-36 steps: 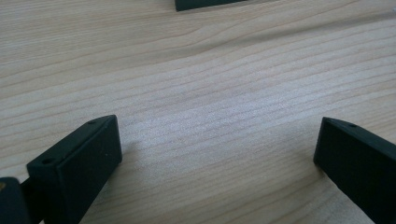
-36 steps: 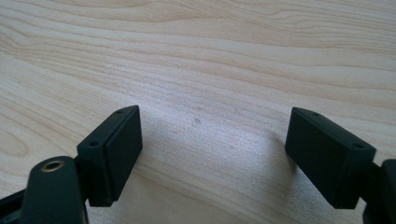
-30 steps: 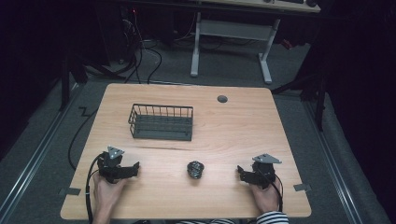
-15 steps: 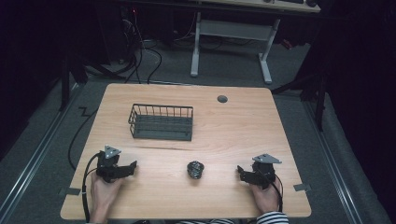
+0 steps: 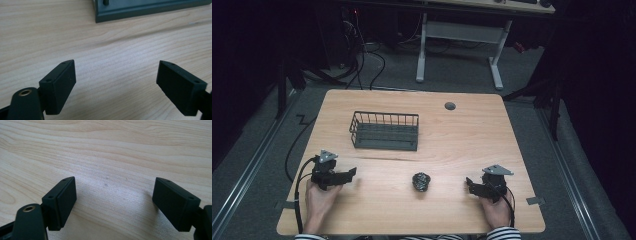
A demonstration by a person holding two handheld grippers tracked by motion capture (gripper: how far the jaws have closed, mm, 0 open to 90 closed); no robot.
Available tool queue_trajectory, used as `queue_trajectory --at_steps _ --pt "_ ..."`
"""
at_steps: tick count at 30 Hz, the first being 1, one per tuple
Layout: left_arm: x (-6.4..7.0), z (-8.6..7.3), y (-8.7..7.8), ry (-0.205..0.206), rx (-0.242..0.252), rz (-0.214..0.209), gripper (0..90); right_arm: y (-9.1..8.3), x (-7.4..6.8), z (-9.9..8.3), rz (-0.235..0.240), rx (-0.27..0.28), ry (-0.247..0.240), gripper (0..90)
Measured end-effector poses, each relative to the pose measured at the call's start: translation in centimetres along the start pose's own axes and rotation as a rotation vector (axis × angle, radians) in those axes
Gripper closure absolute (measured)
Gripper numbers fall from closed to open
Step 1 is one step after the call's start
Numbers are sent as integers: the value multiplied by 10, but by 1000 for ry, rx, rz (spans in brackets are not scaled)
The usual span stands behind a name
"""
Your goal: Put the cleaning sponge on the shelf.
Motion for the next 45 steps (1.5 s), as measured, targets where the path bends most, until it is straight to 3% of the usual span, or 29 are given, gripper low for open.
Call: queue_trajectory --at_steps 14,17,26,35,45 --pt "6 30 -15 -27 35 2 157 0 0 0 0 0 0 197" --pt "6 36 -22 -46 46 -11 151 0 0 0 0 0 0 197" --pt "2 54 -33 -49 77 -23 145 0 0 0 0 0 1 198" --pt "3 71 -30 -70 102 -38 145 0 0 0 -1 1 0 199" --pt "2 97 -19 -90 85 -59 158 0 0 0 1 1 -1 201"
Point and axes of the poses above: each handheld gripper's, and its own axes: y roughly forward along the jaws, z roughly out of its top, x roughly to its right, the point moved 1 cm from there along y, roughly forward along the jaws, and after that the axes turned 8 degrees about -y, right-handed, at the moved point
